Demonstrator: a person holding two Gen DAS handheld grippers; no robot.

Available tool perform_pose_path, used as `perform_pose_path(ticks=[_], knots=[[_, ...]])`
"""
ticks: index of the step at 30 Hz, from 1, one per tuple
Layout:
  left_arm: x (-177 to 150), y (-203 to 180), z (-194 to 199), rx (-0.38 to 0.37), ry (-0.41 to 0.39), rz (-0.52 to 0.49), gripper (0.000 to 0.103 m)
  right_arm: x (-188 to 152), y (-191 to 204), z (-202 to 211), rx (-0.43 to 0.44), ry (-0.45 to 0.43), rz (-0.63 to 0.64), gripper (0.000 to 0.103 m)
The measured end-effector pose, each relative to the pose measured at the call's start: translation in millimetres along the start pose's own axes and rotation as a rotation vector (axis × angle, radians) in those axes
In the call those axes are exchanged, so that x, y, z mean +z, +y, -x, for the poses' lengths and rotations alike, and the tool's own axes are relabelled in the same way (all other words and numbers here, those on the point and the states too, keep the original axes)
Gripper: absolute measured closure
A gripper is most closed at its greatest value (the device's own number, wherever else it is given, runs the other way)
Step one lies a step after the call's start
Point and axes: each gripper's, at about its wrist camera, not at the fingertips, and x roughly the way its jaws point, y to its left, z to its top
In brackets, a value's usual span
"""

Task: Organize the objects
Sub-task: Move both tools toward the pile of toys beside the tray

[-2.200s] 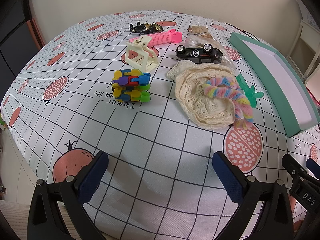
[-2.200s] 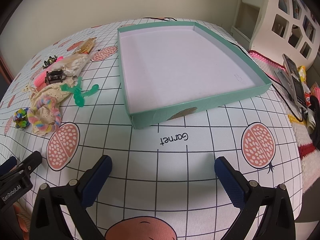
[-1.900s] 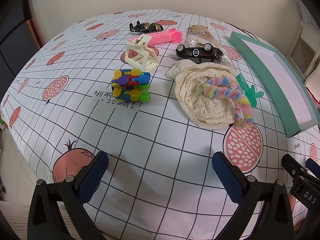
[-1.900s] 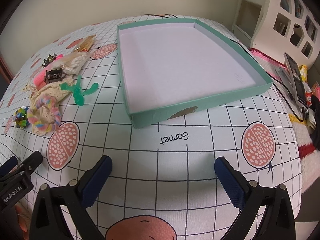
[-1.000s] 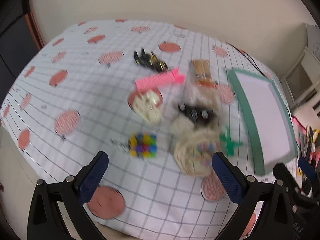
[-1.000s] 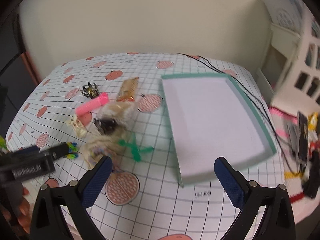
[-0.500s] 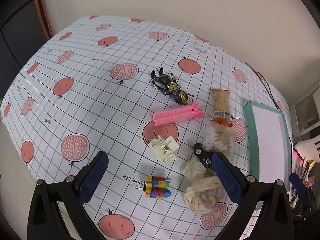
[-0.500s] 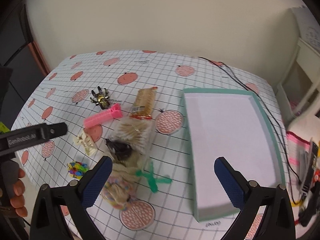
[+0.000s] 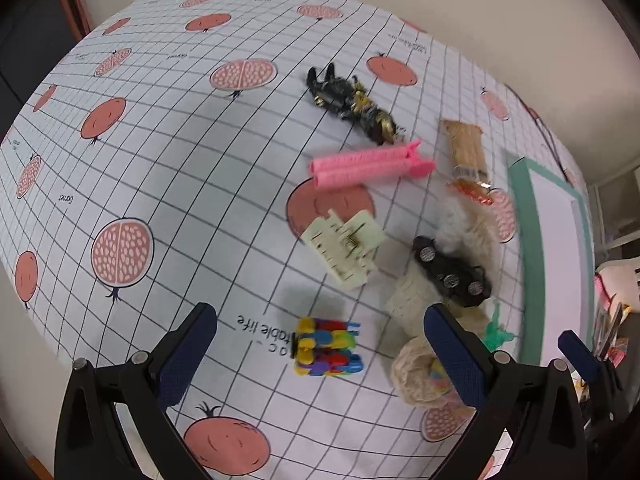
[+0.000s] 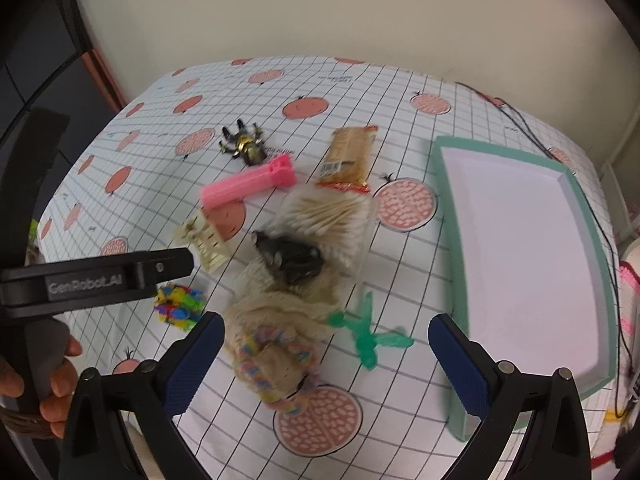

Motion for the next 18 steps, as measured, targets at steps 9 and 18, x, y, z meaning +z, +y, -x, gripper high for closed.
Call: perform_pose_path(ticks=[9,18], knots=[[-7.8,1.3,-21.1,0.053,0.081,0.001,0.001,-14.9,3.6,-17.9,0.0,0.099,0.0,0.001],[-17.5,-6.6,-22.8,0.037,0.11,-0.015,0.009,-22.1,12.6,-22.5,0.012,0.147,0.022,0.017]])
